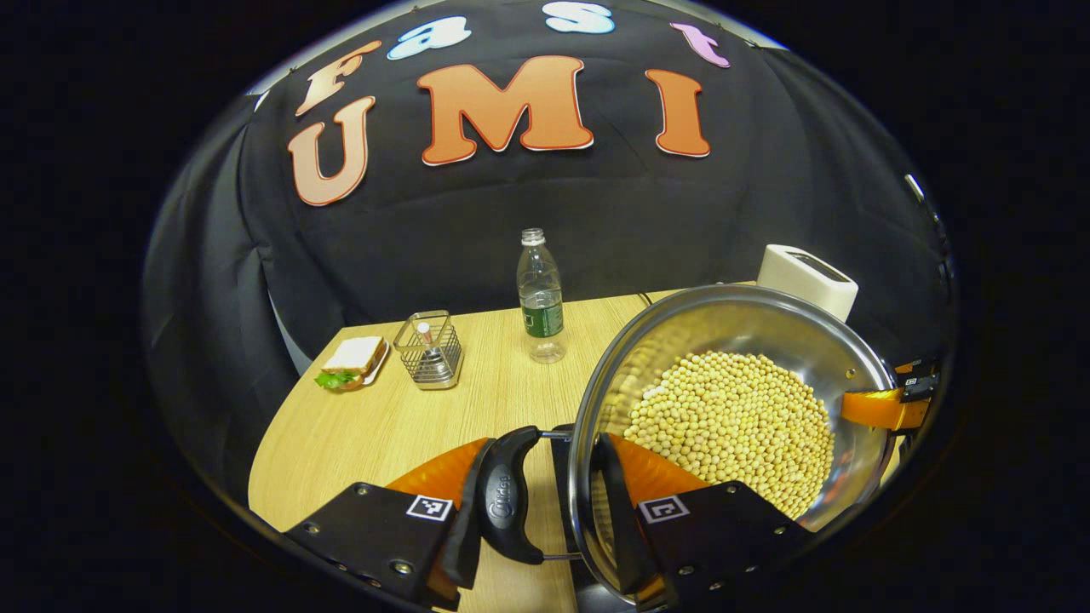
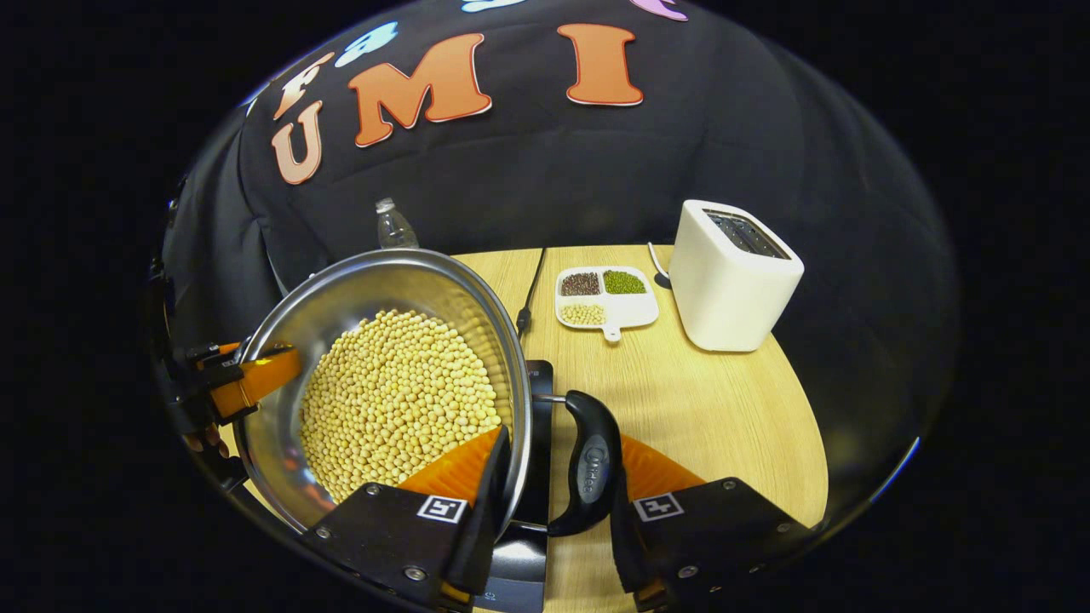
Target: First push the handle of the pot to place it horizontally, then grasp the pot with both hands and set it on the induction cooktop.
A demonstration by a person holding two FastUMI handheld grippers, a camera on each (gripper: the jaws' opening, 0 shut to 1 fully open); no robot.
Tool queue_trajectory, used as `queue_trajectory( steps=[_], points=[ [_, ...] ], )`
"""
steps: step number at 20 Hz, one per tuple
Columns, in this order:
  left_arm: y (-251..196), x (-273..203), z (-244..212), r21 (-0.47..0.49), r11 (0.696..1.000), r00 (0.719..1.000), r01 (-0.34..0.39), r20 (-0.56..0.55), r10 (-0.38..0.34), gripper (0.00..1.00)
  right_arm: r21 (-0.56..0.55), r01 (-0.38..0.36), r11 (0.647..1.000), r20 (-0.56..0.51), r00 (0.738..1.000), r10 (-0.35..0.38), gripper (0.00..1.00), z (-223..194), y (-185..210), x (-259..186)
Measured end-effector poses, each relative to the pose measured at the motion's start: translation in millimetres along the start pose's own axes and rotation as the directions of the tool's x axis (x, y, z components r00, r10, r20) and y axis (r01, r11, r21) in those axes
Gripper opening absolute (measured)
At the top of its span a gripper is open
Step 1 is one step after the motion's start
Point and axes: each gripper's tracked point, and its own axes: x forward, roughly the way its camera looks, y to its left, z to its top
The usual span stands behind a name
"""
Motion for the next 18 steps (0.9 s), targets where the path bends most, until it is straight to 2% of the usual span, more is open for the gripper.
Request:
queue_trajectory(
  steps=[9,10,11,16,18],
  points=[
    [-5.7,4.0,-10.7,-0.006,1.0,0.999,0.005,-0.052,-0.005,0.64,0.007,0.008,1.0,-0.043,0.999,-0.008,0.57,-14.7,4.0,41.0],
    [-6.4,3.8,-12.7,-0.009,1.0,0.998,0.005,-0.058,-0.005,0.64,0.011,0.008,1.0,-0.045,0.999,-0.008,0.52,-15.2,7.5,45.8],
    [-7.0,4.0,-14.4,-0.012,1.0,0.998,0.006,-0.066,-0.007,0.64,0.008,0.008,1.0,-0.051,0.999,-0.007,0.57,-15.2,9.5,50.2],
    [-9.9,2.2,-21.9,-0.024,1.0,0.995,0.006,-0.1,-0.009,0.64,0.02,0.007,1.0,-0.069,0.998,-0.006,0.57,-18.4,25.8,81.2],
    [-9.1,1.5,-23.1,-0.02,1.0,0.994,0.008,-0.106,-0.01,0.64,0.018,0.006,1.0,-0.068,0.998,-0.004,0.57,-17.5,23.6,80.9]
  ],
)
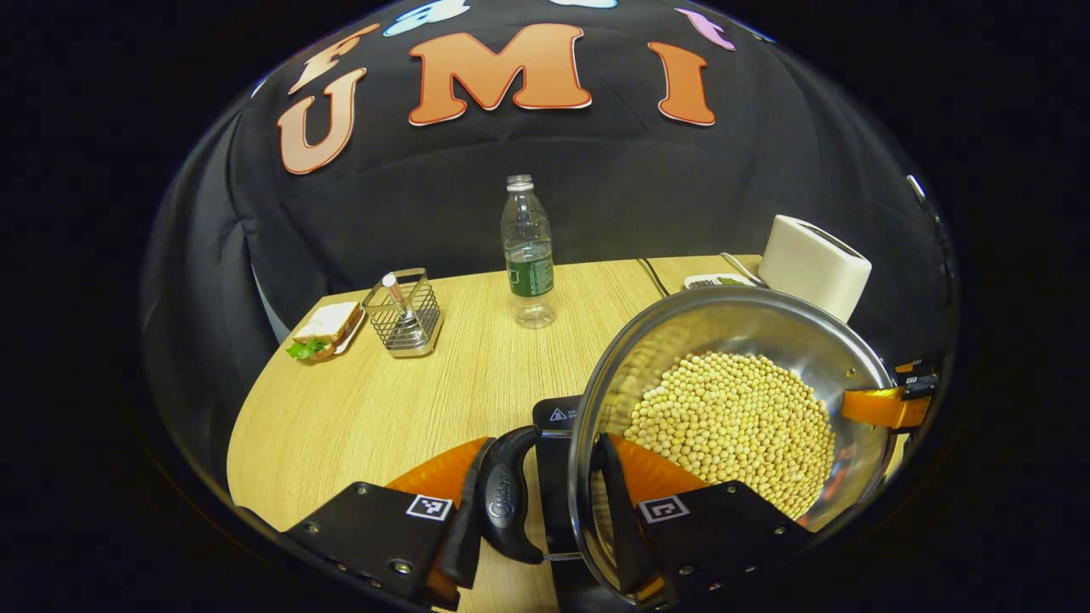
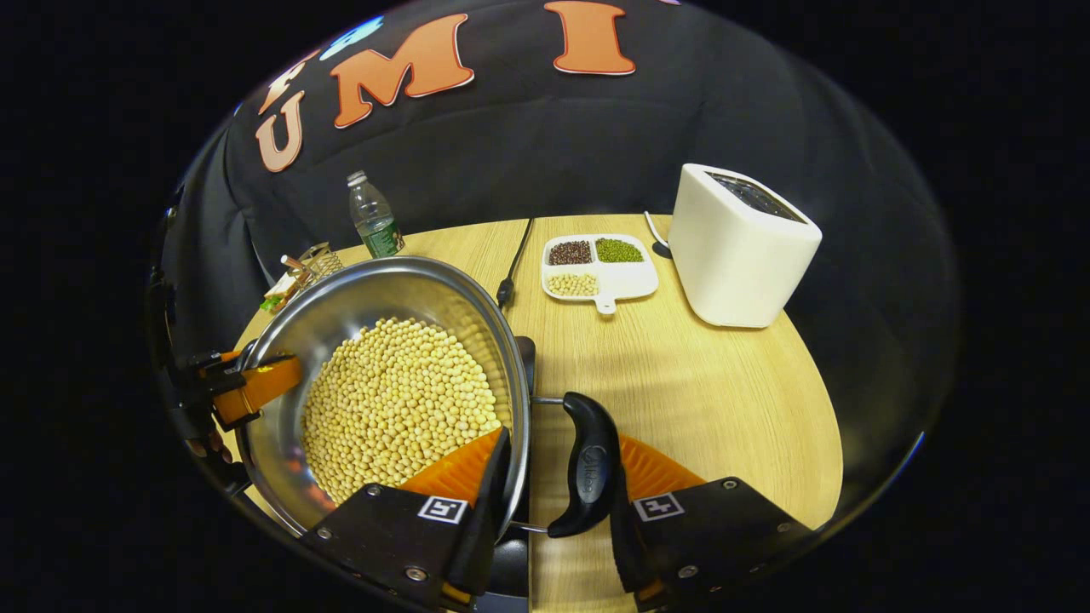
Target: First push the handle of the pot to place it horizontally, then grasp the pot with both hands and set it on the induction cooktop.
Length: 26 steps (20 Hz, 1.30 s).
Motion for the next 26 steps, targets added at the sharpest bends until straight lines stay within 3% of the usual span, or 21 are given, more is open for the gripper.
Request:
queue_trajectory(
  steps=[8,9,12,14,17,19,22,26],
  points=[
    [-3.6,2.1,-6.4,-0.008,1.0,0.999,0.017,-0.036,-0.017,0.64,0.027,-0.006,1.0,0.009,1.0,0.005,0.58,4.3,1.0,7.0],
    [-4.1,1.7,-7.1,-0.011,1.0,0.999,0.017,-0.041,-0.017,0.64,0.026,-0.01,1.0,0.006,1.0,0.01,0.55,3.4,0.0,6.1],
    [-3.2,-1.3,-8.7,-0.005,1.0,0.999,0.014,-0.043,-0.014,0.7,-0.002,-0.028,1.0,0.021,0.999,0.028,0.66,4.3,2.6,5.2],
    [-2.8,-2.5,-5.6,-0.012,1.0,0.999,0.008,-0.031,-0.008,0.72,-0.053,0.005,0.999,0.079,0.997,-0.001,0.72,15.1,-0.7,0.5],
    [7.3,-4.7,15.5,0.003,0.999,0.998,-0.032,0.059,0.032,0.78,-0.093,0.015,0.996,0.174,0.985,0.001,0.84,39.1,1.2,-24.8],
    [16.5,-9.8,35.9,0.008,0.998,0.987,-0.068,0.144,0.066,0.82,-0.094,0.011,0.995,0.266,0.964,0.014,0.9,63.9,2.4,-51.3],
    [23.2,-15.9,67.8,-0.034,0.995,0.951,-0.096,0.293,0.102,0.81,-0.103,-0.018,0.994,0.392,0.918,0.057,0.94,94.8,12.1,-96.3],
    [27.5,-33.8,113.7,-0.113,0.99,0.876,-0.086,0.464,0.129,0.81,-0.136,-0.04,0.99,0.558,0.823,0.11,0.94,134.6,24.0,-170.5]
  ],
)
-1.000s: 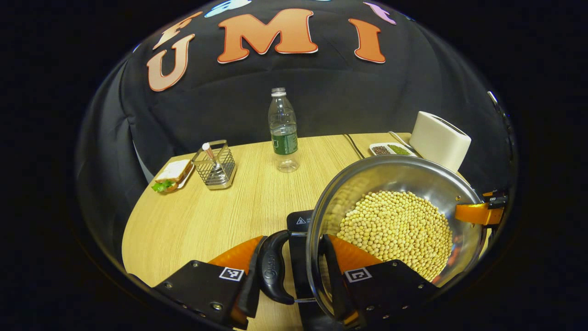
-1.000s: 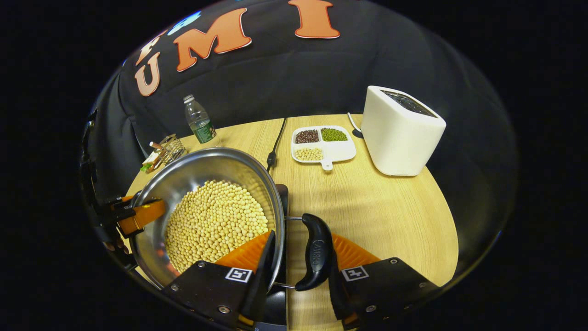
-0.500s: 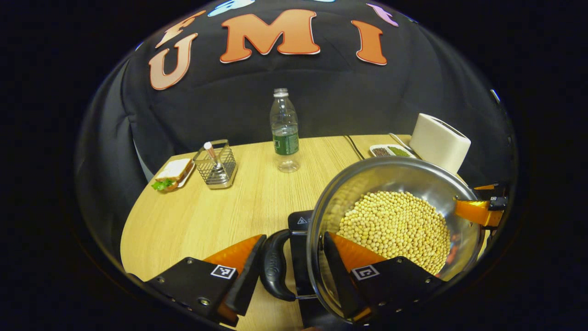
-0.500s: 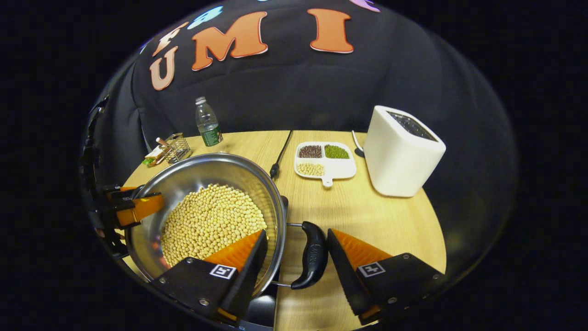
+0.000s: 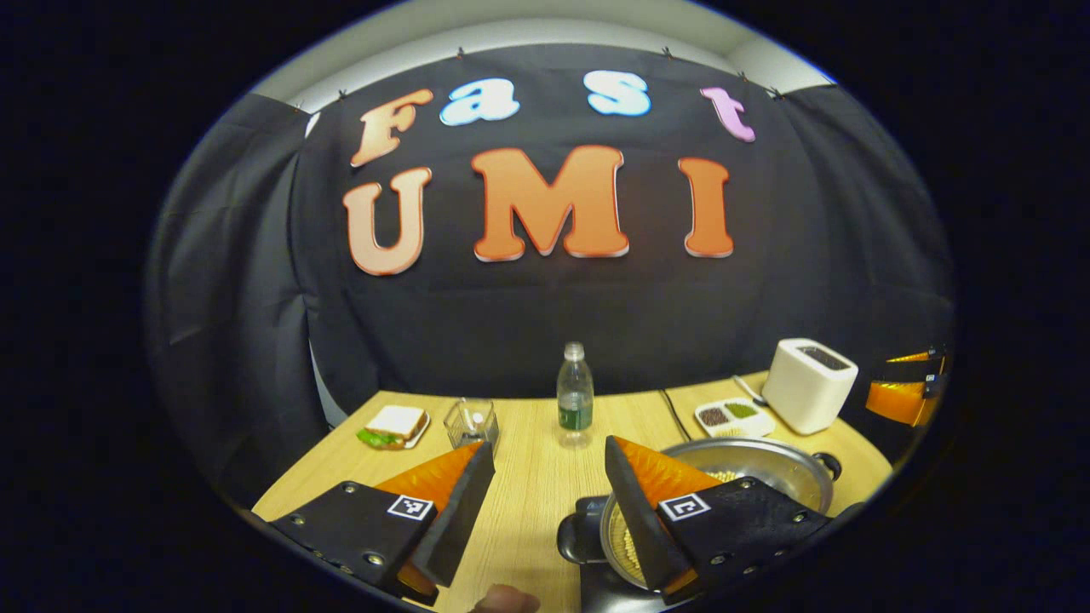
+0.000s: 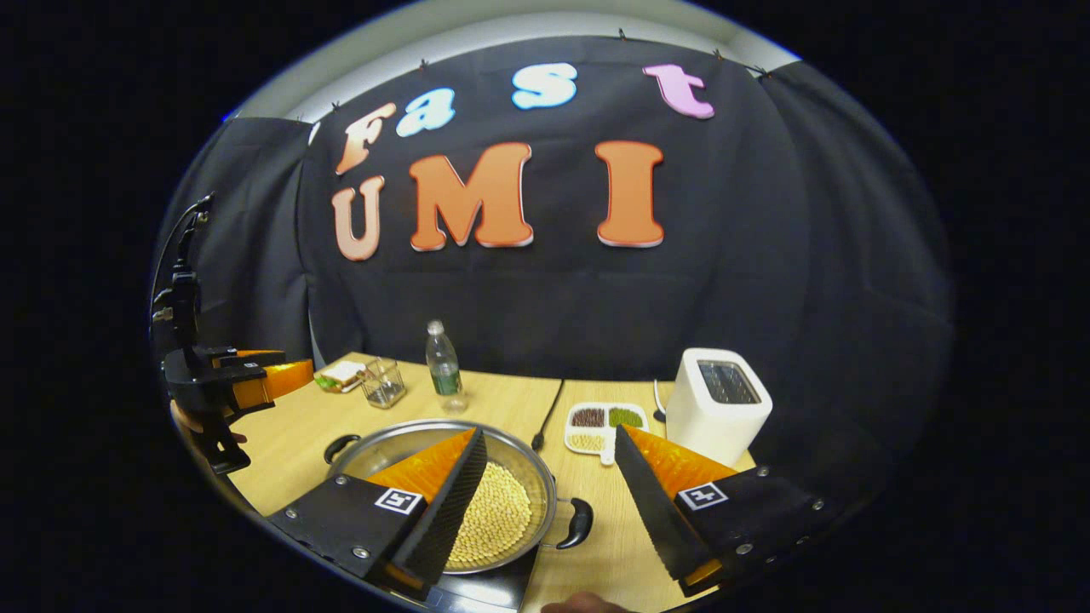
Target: First push the handle of the pot to place it horizontally, then grasp the pot with both hands and set it on the induction cooktop.
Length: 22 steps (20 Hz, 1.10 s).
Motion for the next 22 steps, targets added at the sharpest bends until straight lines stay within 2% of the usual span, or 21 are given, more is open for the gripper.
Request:
queue_trajectory(
  steps=[4,5,6,7,10,11,12,13,14,17,22],
  points=[
    [7.1,-2.9,48.8,-0.048,0.999,0.985,-0.016,0.169,0.024,0.82,-0.014,-0.041,0.999,0.134,0.99,0.043,0.93,55.9,14.0,-37.3],
    [9.5,-2.9,59.1,-0.051,0.998,0.977,-0.024,0.21,0.034,0.8,-0.016,-0.047,0.999,0.168,0.985,0.049,0.98,70.0,15.8,-46.9],
    [13.3,-5.2,67.8,-0.056,0.998,0.968,-0.032,0.246,0.045,0.81,-0.018,-0.054,0.998,0.201,0.978,0.057,0.98,83.9,18.0,-57.2],
    [16.4,-6.2,75.2,-0.066,0.997,0.96,-0.043,0.273,0.059,0.81,-0.018,-0.058,0.998,0.232,0.971,0.061,0.93,95.6,19.4,-65.2],
    [23.7,-17.7,99.7,-0.093,0.994,0.932,-0.054,0.353,0.084,0.8,-0.021,-0.082,0.996,0.307,0.948,0.085,0.93,121.6,24.3,-85.6],
    [27.8,-20.1,106.9,-0.103,0.992,0.919,-0.068,0.382,0.102,0.8,-0.023,-0.09,0.996,0.323,0.942,0.093,0.89,127.8,26.3,-91.8],
    [31.9,-20.6,116.2,-0.108,0.991,0.905,-0.075,0.409,0.114,0.8,-0.024,-0.097,0.995,0.342,0.935,0.099,0.93,134.8,29.4,-97.4],
    [34.9,-19.7,121.8,-0.112,0.99,0.895,-0.083,0.429,0.123,0.8,-0.037,-0.105,0.994,0.351,0.93,0.111,0.98,140.1,32.8,-100.6],
    [38.7,-22.1,125.7,-0.117,0.989,0.888,-0.089,0.441,0.132,0.8,-0.048,-0.108,0.993,0.361,0.925,0.118,0.93,143.3,35.8,-105.6],
    [40.1,-25.4,133.3,-0.12,0.989,0.871,-0.089,0.472,0.136,0.79,-0.084,-0.127,0.988,0.389,0.909,0.15,0.93,155.1,47.8,-115.4],
    [41.5,-27.2,135.8,-0.12,0.989,0.865,-0.089,0.484,0.136,0.79,-0.123,-0.143,0.982,0.439,0.88,0.183,0.93,169.7,59.2,-126.8]
  ],
)
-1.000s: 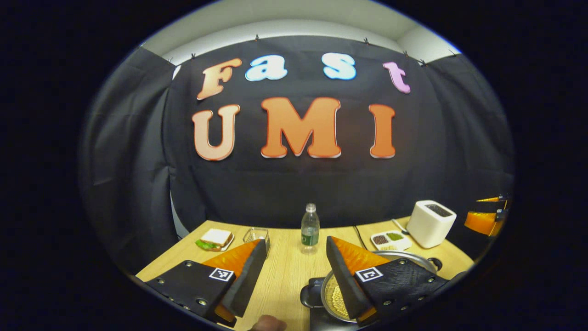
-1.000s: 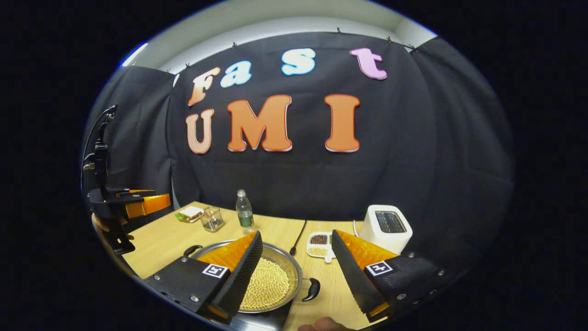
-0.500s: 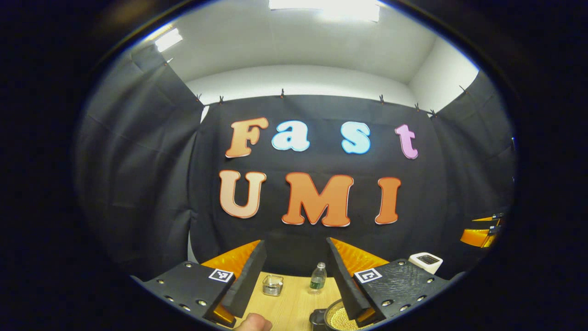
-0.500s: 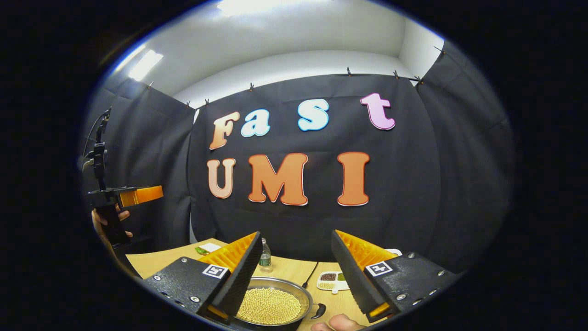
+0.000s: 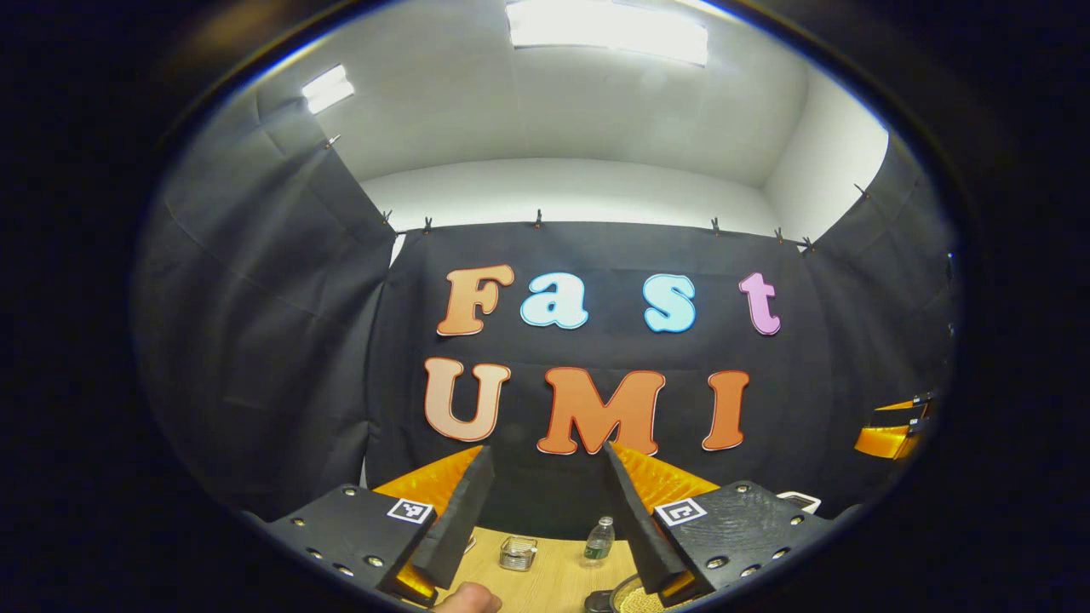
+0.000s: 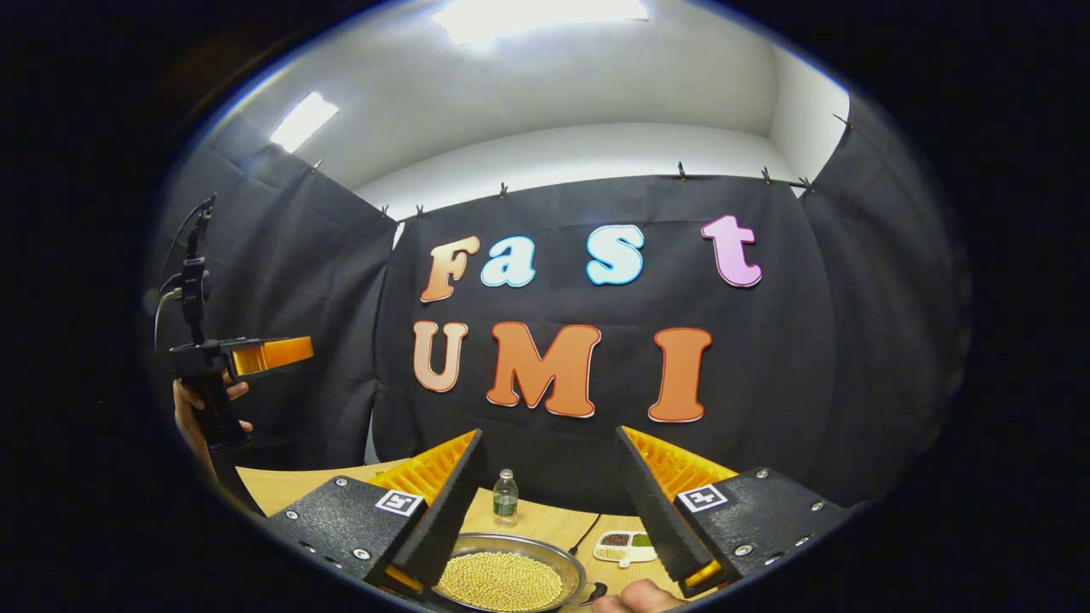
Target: First push the handle of the pot to place it horizontally, then grasp the pot with both hands and set it on the induction cooktop.
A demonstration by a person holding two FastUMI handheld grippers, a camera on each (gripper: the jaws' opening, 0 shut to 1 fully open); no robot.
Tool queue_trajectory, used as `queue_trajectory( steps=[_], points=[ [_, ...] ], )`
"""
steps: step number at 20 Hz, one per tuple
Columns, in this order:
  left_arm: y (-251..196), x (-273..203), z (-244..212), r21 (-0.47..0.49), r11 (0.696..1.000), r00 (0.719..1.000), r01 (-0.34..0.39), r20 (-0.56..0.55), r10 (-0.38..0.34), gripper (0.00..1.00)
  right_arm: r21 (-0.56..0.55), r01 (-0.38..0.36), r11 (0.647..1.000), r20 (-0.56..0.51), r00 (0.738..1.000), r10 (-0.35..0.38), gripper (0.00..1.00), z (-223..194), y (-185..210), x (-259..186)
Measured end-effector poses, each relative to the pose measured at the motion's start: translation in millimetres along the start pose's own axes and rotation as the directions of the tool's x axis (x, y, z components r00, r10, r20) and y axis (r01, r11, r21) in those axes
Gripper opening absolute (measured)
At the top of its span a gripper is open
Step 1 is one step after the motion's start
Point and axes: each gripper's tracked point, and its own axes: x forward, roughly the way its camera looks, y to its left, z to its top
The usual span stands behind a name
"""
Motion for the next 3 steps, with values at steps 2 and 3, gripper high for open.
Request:
queue_trajectory(
  steps=[2,3],
  points=[
    [1.4,-1.1,-0.4,-0.004,1.0,1.0,-0.009,-0.004,0.009,0.79,-0.008,0.001,1.0,0.023,1.0,-0.001,0.93,7.0,0.4,-0.9],
    [-0.1,-0.8,-1.0,-0.008,1.0,1.0,-0.003,-0.006,0.003,0.79,-0.011,-0.004,1.0,0.03,1.0,0.004,0.93,9.6,0.8,-1.5]
  ],
)
